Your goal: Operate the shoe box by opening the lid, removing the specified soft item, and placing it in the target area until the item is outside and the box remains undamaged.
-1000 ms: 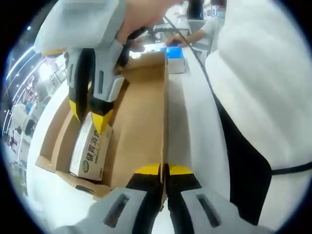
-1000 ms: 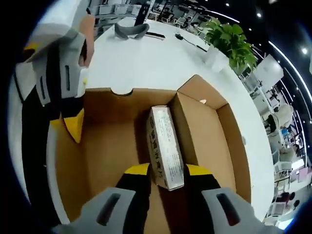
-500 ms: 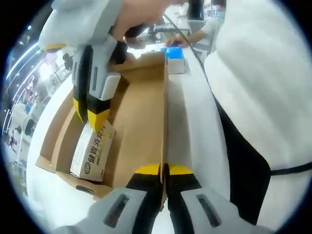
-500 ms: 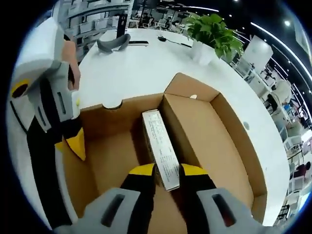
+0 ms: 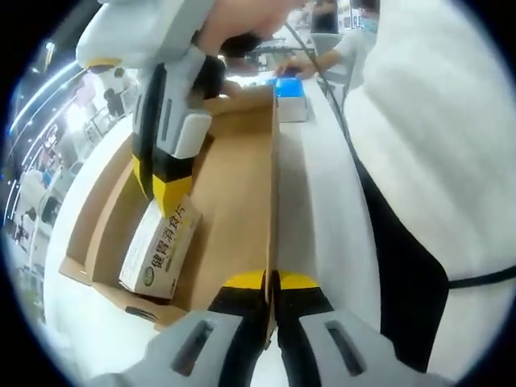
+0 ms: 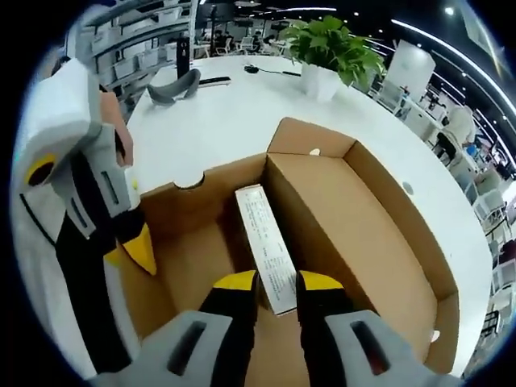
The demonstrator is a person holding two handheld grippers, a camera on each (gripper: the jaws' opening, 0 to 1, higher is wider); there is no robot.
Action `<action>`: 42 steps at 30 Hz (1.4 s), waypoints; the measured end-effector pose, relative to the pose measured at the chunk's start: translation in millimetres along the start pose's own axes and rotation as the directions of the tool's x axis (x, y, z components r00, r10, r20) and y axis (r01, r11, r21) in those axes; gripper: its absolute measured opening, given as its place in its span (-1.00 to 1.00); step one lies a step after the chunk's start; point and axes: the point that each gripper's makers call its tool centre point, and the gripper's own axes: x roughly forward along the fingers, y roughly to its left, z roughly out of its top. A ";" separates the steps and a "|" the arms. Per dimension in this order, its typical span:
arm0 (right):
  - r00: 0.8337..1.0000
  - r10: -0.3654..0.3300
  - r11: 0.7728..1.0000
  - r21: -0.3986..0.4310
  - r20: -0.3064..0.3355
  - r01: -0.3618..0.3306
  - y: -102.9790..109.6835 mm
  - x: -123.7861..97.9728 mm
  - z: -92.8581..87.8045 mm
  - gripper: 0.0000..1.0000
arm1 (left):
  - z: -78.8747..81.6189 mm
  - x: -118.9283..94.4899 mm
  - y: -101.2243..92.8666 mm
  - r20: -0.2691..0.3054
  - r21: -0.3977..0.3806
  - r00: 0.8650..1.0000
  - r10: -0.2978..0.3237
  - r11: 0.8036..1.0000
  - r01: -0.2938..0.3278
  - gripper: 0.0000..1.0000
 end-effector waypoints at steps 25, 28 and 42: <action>0.999 0.035 0.932 0.358 0.037 -0.046 21.3 -20.7 -11.1 -0.66 | -0.5 0.3 2.5 0.003 -0.003 1.000 0.004 1.000 -0.004 -0.95; 0.999 0.033 0.929 0.367 0.029 -0.041 27.2 -25.4 -15.6 -0.66 | -0.9 0.8 2.2 0.003 -0.002 1.000 0.011 1.000 -0.011 -0.95; 0.999 0.027 0.915 0.403 0.026 -0.035 33.7 -35.8 -10.0 -0.27 | 0.1 1.1 2.1 0.005 0.002 1.000 0.015 1.000 -0.015 -0.95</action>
